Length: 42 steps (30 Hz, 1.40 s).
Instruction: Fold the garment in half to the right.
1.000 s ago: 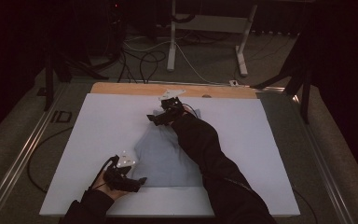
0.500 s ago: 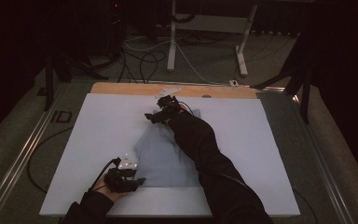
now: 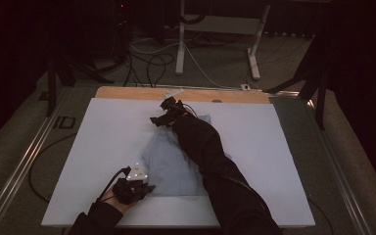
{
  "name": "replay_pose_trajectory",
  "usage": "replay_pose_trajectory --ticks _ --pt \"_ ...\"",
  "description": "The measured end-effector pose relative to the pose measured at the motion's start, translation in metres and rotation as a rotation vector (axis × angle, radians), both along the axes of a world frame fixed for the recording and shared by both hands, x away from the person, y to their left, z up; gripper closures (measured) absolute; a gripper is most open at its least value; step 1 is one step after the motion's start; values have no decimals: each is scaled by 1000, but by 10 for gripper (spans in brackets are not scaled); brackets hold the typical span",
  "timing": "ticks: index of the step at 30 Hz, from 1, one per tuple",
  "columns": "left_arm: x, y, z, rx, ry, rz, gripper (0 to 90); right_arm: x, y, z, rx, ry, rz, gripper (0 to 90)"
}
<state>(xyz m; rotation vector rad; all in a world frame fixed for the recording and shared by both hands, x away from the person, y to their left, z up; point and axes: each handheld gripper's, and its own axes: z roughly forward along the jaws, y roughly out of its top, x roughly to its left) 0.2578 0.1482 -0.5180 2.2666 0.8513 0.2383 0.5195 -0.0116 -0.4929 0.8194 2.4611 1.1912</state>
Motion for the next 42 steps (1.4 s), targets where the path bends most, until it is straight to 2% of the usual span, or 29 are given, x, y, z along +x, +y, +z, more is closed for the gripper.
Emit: replay_pose_trajectory --ticks 3,7,11,13,23,27,33,36,40,42 --pt "-1 -1 1 -5 -16 -14 869 3 2 -3 18 22 -42 93" --pt "-2 -2 1 -11 -22 -24 869 8 5 -7 12 57 -77 95" --pt "0 -1 1 -26 -15 -24 869 10 7 -11 -40 104 -130 224" --pt "0 -1 1 -25 -14 -23 869 12 7 -11 -47 121 -156 253" --pt "0 0 1 -28 -7 -14 869 14 19 -18 -147 141 -145 450" --pt "1 0 1 -37 -7 -11 869 14 23 -23 -208 134 -137 523" --pt "0 -1 1 -35 -3 -8 869 14 25 -26 -237 124 -124 592" --pt "-1 -3 1 -30 -4 -14 869 12 26 -26 -247 122 -107 656" --pt "-1 -2 1 -31 -5 -13 870 12 27 -25 -249 120 -89 797" --pt "0 -2 2 -33 -5 -15 870 11 29 -24 -272 110 -72 825"
